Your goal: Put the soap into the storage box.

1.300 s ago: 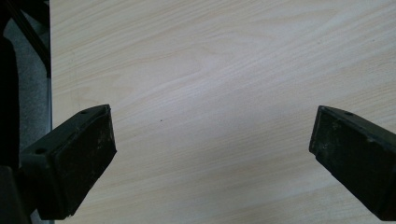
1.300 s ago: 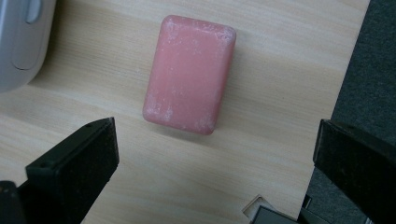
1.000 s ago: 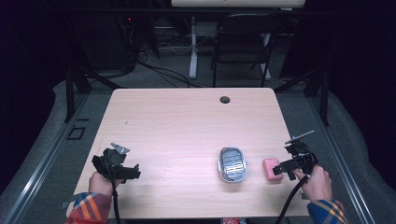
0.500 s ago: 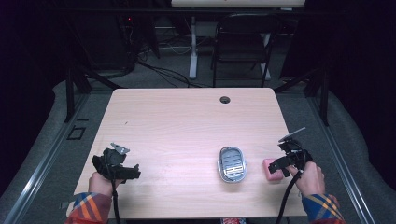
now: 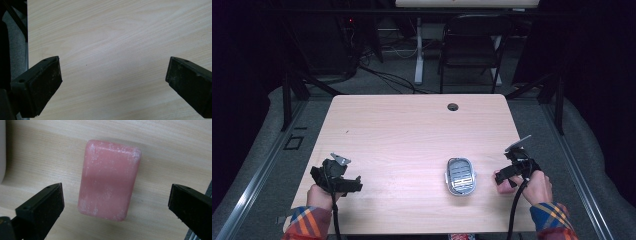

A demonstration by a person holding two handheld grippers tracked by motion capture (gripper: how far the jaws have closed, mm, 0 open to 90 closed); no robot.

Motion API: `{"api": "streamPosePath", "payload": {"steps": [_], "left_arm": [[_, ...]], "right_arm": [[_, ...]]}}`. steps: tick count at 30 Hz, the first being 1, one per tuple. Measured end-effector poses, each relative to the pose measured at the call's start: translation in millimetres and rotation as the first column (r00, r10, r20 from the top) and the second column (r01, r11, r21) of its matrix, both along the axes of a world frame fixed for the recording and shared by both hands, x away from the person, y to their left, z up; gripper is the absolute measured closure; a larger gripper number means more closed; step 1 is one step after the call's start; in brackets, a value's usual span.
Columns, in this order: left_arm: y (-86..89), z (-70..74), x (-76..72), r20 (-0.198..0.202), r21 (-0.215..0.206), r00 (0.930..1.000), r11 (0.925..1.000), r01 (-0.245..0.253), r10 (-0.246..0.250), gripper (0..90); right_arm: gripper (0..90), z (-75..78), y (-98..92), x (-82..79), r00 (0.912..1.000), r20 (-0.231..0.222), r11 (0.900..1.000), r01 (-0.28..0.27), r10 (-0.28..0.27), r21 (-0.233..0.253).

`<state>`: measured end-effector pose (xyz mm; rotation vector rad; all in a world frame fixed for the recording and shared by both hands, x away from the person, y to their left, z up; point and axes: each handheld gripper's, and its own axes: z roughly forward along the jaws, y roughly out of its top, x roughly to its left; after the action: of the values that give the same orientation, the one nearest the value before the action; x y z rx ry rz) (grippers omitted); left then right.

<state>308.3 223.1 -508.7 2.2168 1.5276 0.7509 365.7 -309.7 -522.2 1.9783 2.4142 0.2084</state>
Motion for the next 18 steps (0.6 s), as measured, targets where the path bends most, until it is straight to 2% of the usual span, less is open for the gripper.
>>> {"api": "streamPosePath", "payload": {"steps": [4, 7, 8, 9, 10, 11, 13, 17, 18], "left_arm": [[-0.1, 0.0, 0.0, 0.0, 0.0, 1.0, 1.0, 0.0, 0.0, 0.2], [-0.2, -0.1, 0.1, 0.0, 0.0, 1.0, 1.0, 0.0, 0.0, 0.2], [-0.1, 0.0, 0.1, 0.0, 0.0, 1.0, 1.0, 0.0, 0.0, 0.2], [-0.1, 0.0, 0.0, 0.0, 0.0, 1.0, 1.0, 0.0, 0.0, 0.2], [-0.2, 0.1, 0.0, 0.0, 0.001, 1.0, 1.0, 0.001, -0.001, 0.2], [-0.2, 0.1, 0.0, 0.0, 0.001, 1.0, 1.0, 0.001, -0.001, 0.2], [-0.4, 0.1, -0.2, 0.001, 0.001, 1.0, 1.0, 0.0, 0.0, 0.2], [-0.3, 0.0, -0.1, 0.0, 0.0, 1.0, 1.0, 0.0, 0.0, 0.2], [-0.3, 0.0, -0.1, 0.0, 0.0, 1.0, 1.0, 0.0, 0.0, 0.2]], "right_arm": [[0.0, -2.9, 1.6, 2.4, 1.0, -0.009, 1.0, 0.002, -0.002, -0.003], [0.0, -5.1, 3.4, 3.0, 0.9999, 0.001, 1.0, 0.016, -0.016, -0.001], [0.0, -3.9, 2.7, 4.4, 0.9998, -0.022, 1.0, -0.002, 0.002, -0.015], [0.0, -6.7, 4.6, 4.8, 0.9998, 0.002, 1.0, 0.021, -0.021, 0.003], [0.0, -5.2, 3.8, 6.2, 0.9997, -0.025, 1.0, -0.002, 0.002, -0.015], [0.0, -5.2, 3.8, 6.2, 0.9997, -0.025, 1.0, -0.002, 0.002, -0.015], [4.1, -7.9, 6.9, 7.3, 0.9998, -0.008, 1.0, 0.019, -0.019, -0.002], [8.7, -10.0, 9.2, 9.6, 0.9997, -0.025, 1.0, 0.002, -0.003, -0.019], [9.5, -10.6, 10.7, 10.1, 0.9998, -0.018, 1.0, 0.012, -0.013, -0.016]]}}
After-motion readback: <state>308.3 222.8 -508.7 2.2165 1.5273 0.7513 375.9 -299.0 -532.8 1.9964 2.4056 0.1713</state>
